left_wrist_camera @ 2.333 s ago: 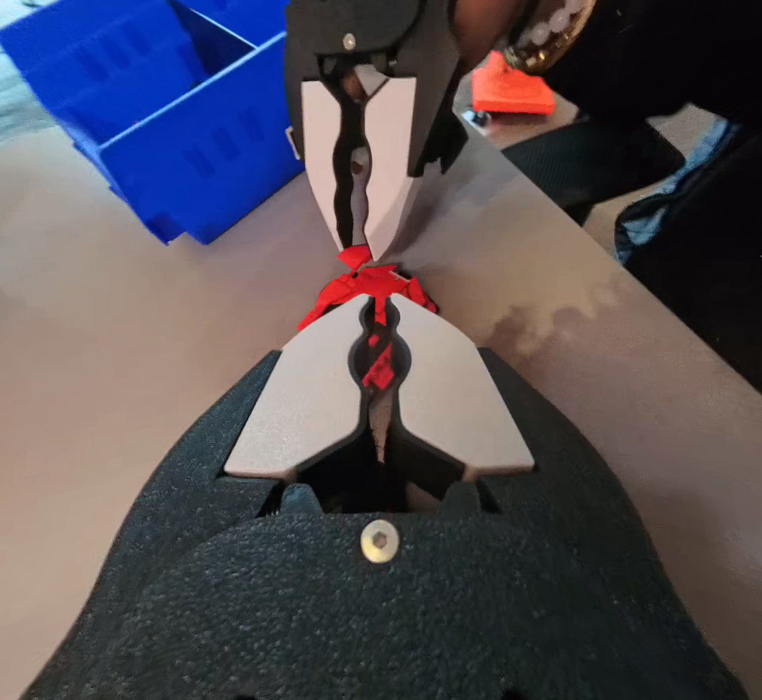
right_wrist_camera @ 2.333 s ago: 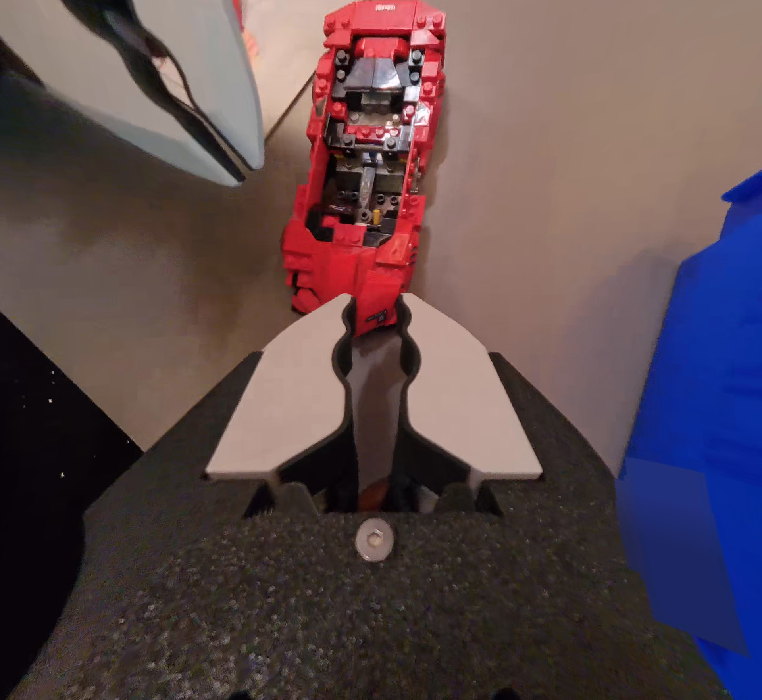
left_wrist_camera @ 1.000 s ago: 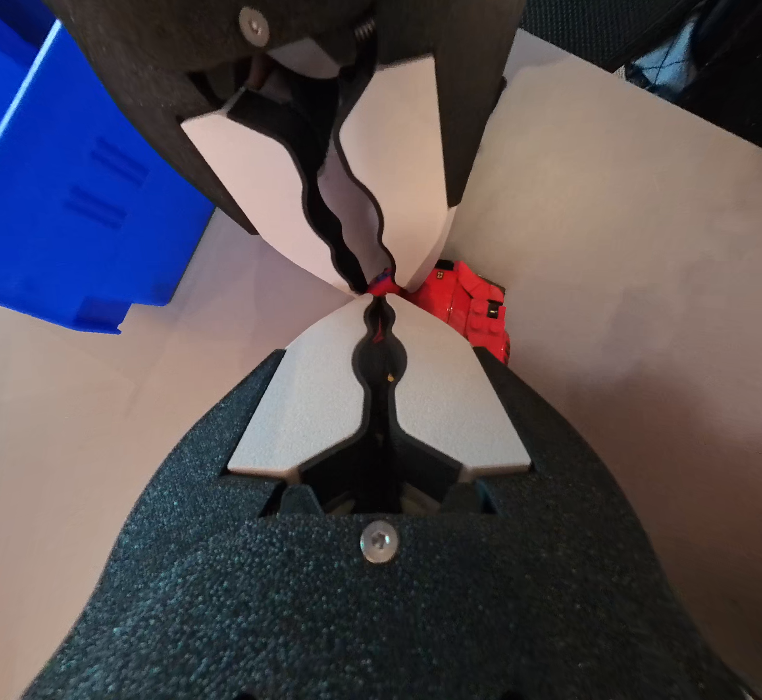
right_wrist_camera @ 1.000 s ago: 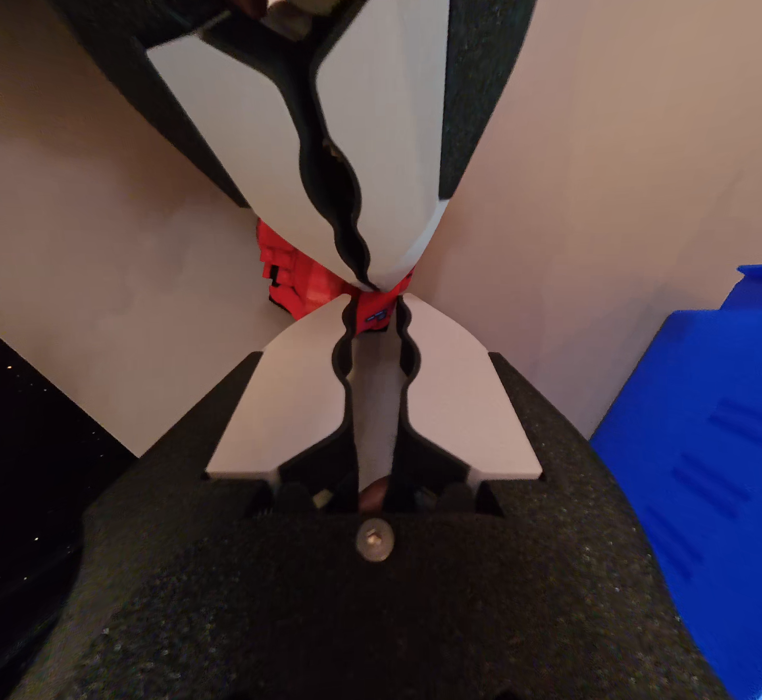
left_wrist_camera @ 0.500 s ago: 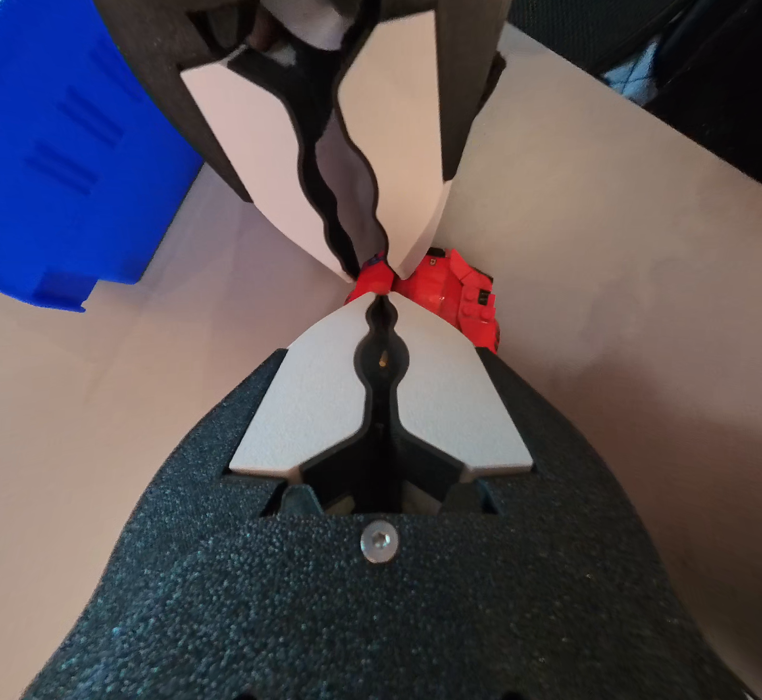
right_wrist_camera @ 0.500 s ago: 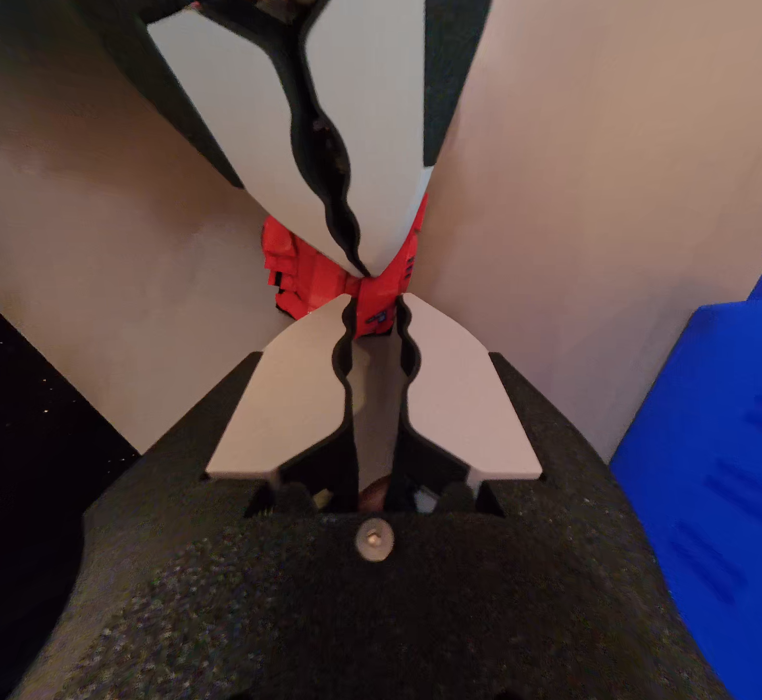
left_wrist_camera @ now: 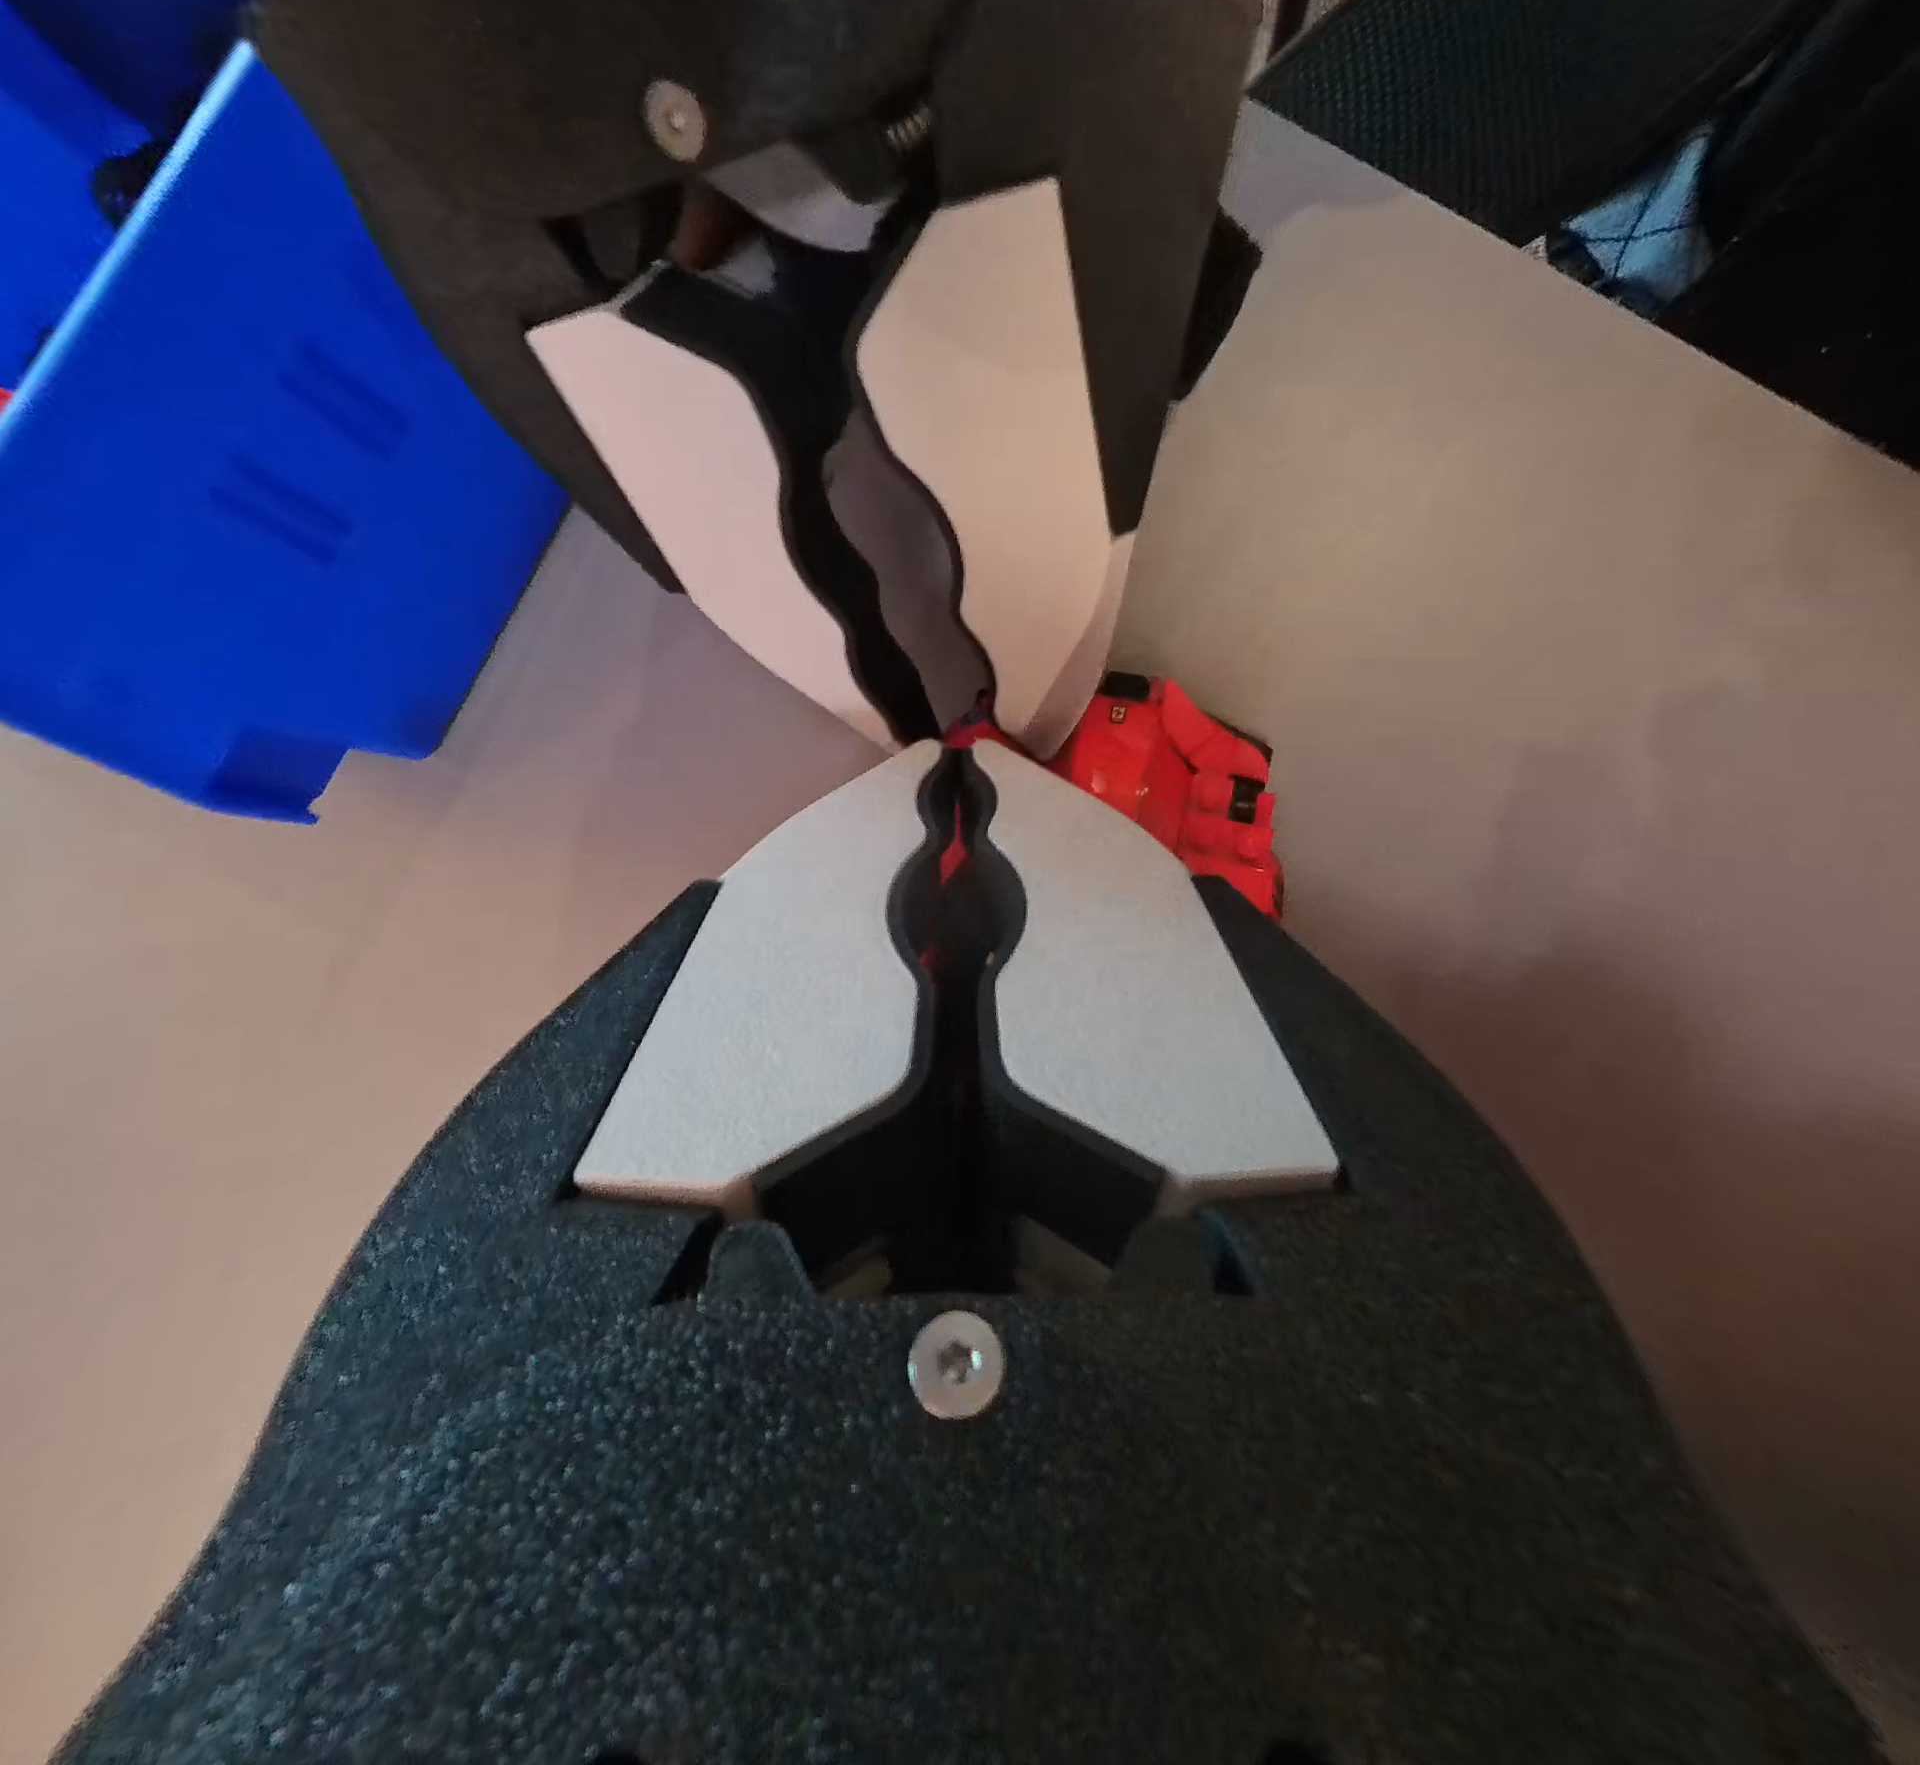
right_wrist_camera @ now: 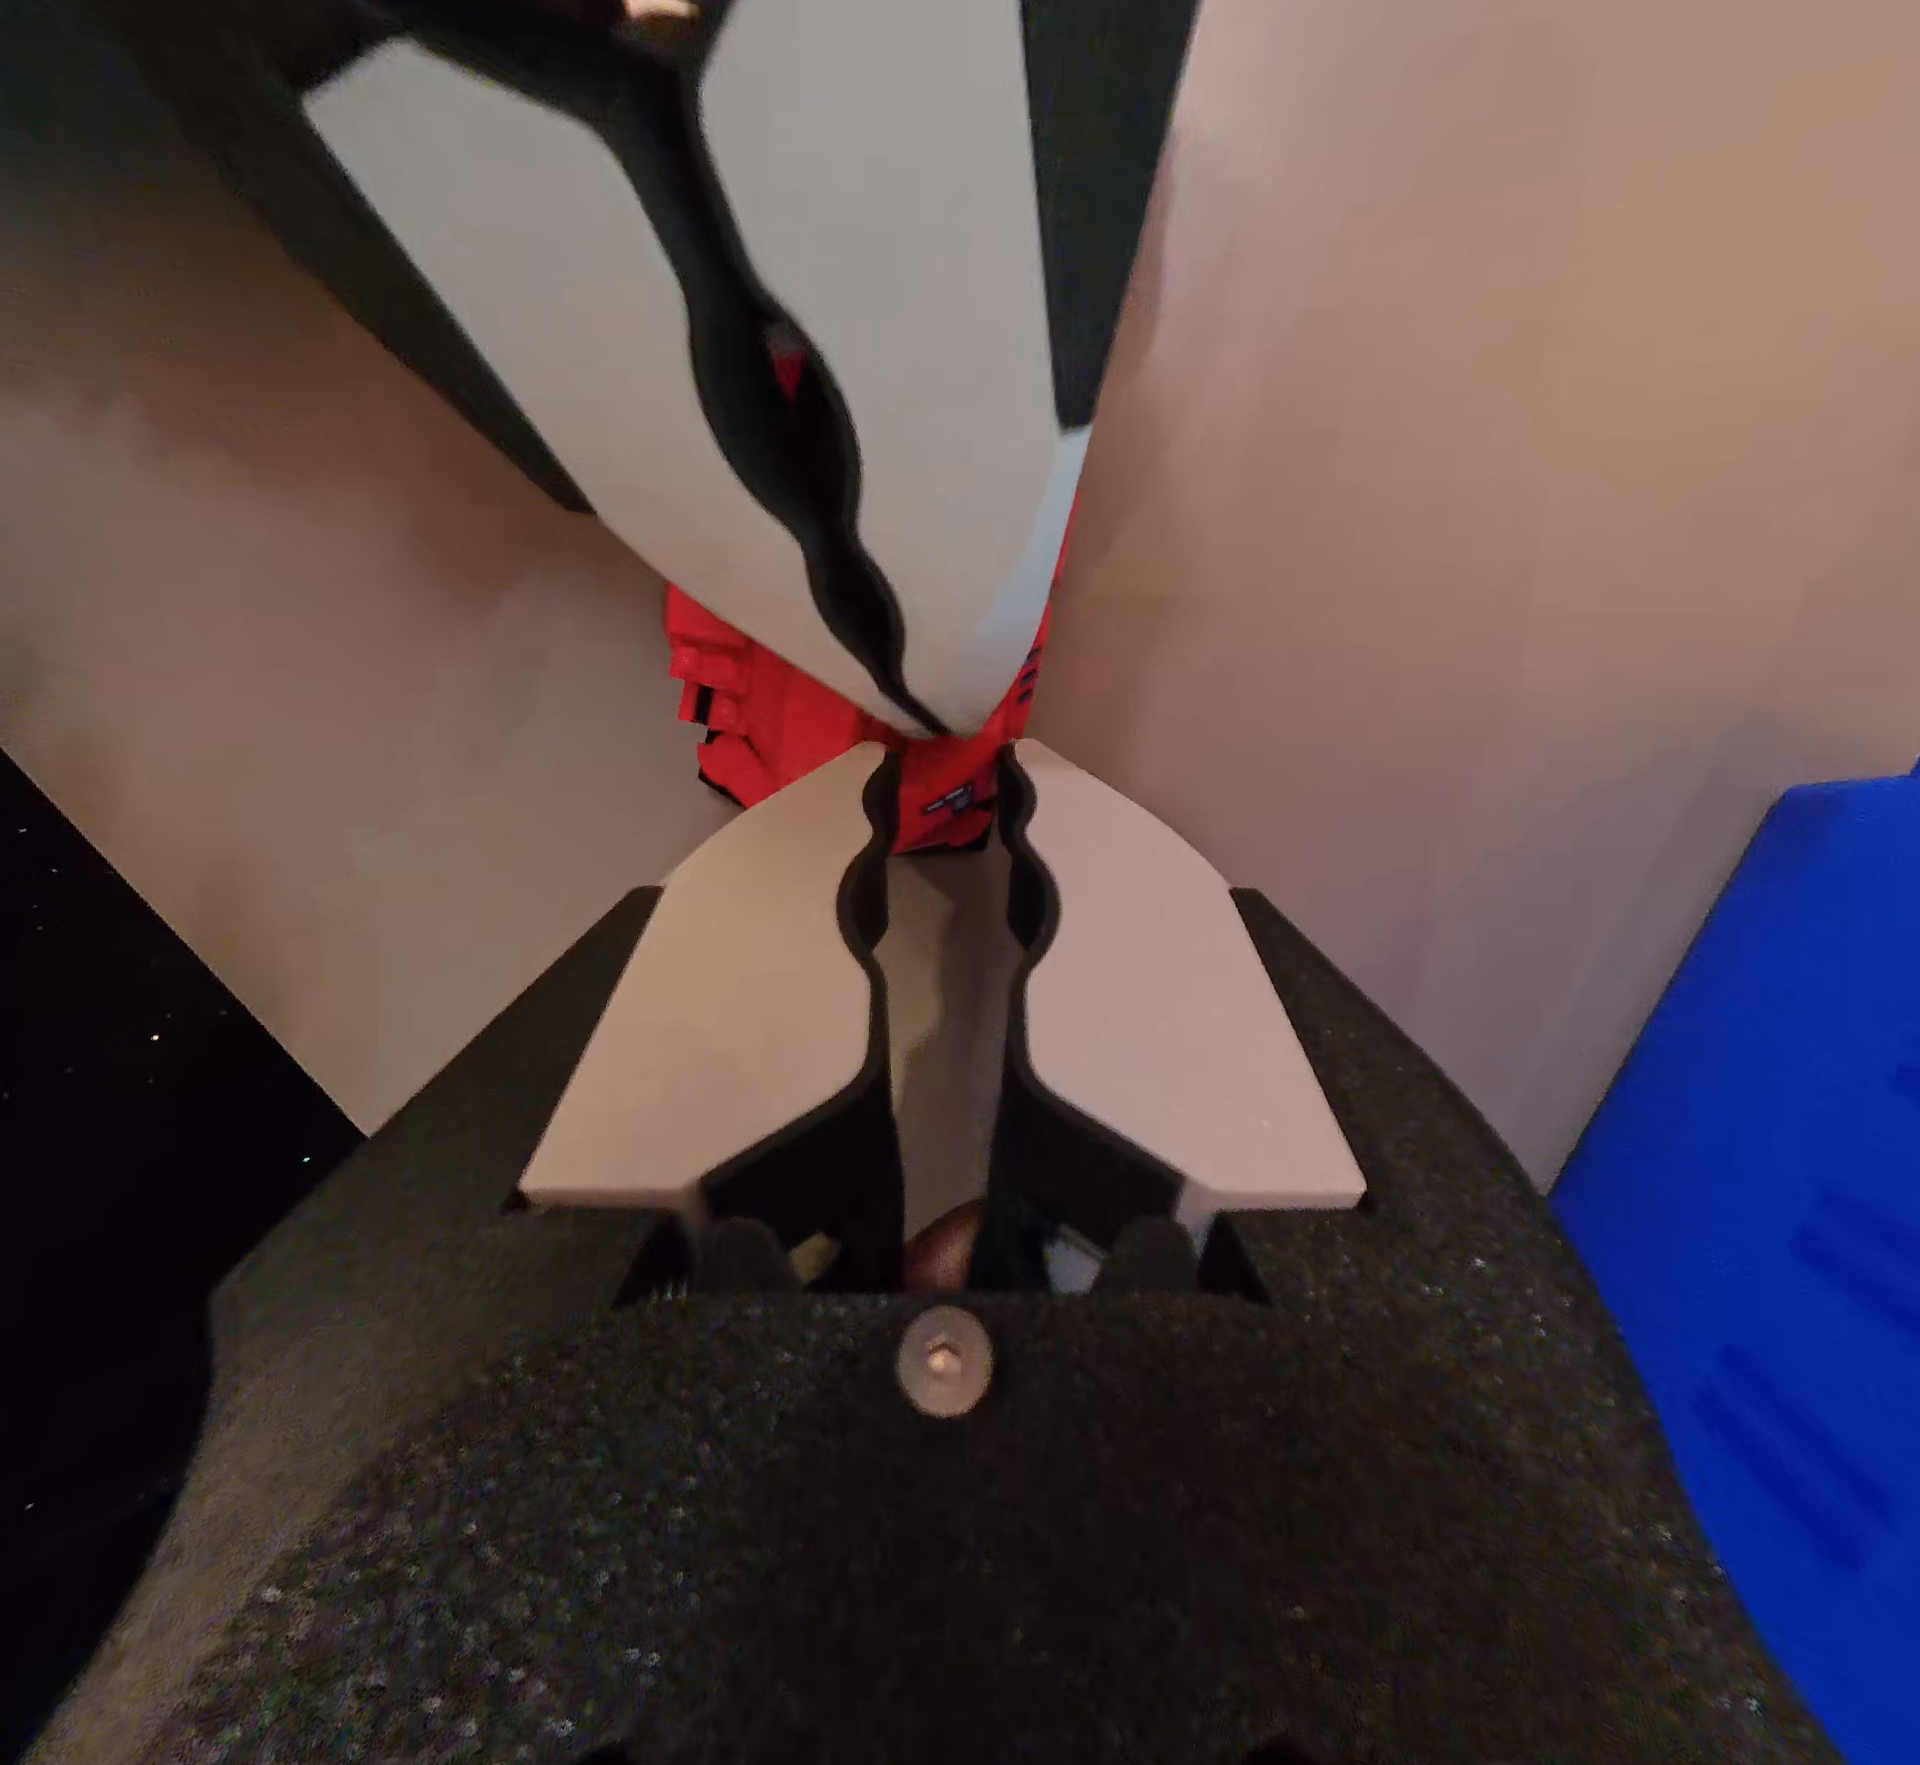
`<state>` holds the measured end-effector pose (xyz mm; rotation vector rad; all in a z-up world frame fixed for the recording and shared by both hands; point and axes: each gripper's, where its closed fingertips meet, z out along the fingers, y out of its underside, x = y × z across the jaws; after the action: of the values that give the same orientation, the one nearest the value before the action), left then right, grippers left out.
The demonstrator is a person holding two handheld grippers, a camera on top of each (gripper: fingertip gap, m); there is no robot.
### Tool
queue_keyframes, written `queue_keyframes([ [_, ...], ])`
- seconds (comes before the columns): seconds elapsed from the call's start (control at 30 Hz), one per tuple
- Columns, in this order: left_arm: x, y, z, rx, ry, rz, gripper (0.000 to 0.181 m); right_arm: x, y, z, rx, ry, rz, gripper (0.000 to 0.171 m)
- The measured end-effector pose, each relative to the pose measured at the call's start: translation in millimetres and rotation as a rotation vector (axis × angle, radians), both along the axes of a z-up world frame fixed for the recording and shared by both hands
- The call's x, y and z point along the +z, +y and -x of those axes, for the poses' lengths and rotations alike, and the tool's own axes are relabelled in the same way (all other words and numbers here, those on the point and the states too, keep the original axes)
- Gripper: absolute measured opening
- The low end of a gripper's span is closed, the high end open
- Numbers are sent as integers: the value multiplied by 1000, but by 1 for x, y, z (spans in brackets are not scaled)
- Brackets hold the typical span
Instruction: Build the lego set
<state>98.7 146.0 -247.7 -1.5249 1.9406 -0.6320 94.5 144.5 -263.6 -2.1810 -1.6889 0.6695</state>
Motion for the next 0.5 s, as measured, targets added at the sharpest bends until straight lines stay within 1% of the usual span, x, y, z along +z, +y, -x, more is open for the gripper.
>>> queue_keyframes([
  [0.1,-7,-1,-1,-4,9,-7,0,0,0,0,2,-1,-2,18],
  [0.3,-8,-1,-1,12,11,40,0,-1,0,0,7,-10,-9,18],
  [0.5,-9,-1,0,-5,58,2,1,-1,0,0,11,-17,-12,18],
])
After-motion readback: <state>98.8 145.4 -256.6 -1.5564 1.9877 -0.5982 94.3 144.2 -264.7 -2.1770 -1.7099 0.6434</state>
